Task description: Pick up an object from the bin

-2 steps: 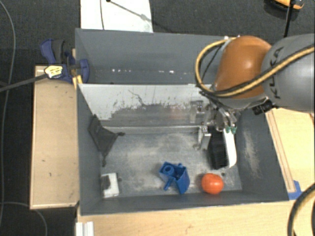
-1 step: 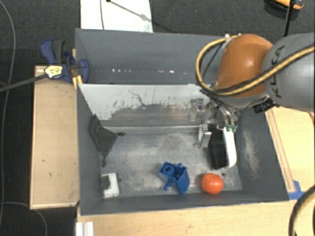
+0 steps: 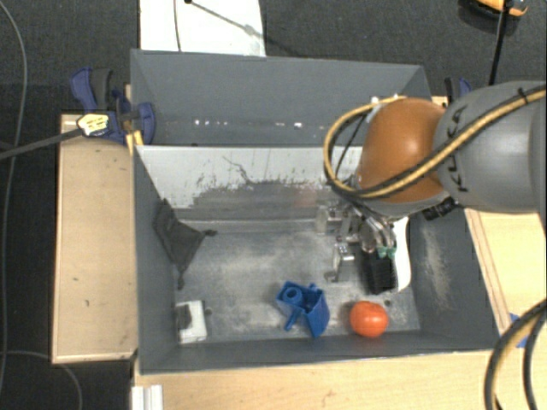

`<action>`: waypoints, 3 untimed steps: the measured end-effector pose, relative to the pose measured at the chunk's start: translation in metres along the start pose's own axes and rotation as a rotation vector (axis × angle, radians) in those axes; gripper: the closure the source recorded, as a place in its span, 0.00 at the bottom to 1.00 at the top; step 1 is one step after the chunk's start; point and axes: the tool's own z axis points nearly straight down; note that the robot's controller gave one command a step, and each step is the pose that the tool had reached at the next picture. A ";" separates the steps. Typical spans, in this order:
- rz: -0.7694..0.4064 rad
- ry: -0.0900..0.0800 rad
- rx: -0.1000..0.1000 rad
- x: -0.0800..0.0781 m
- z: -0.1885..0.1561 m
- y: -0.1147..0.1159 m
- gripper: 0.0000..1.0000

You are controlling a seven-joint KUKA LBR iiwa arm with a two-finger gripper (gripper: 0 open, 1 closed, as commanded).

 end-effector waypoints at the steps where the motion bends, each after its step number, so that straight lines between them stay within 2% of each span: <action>1: -0.023 0.000 -0.001 0.018 0.042 -0.010 0.00; 2: -0.022 0.002 0.000 0.026 0.052 -0.014 0.00; 3: -0.175 -0.003 -0.001 0.022 0.050 0.010 0.00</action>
Offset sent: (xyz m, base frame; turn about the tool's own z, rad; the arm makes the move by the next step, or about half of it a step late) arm -0.0498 0.0131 -0.0500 -0.0111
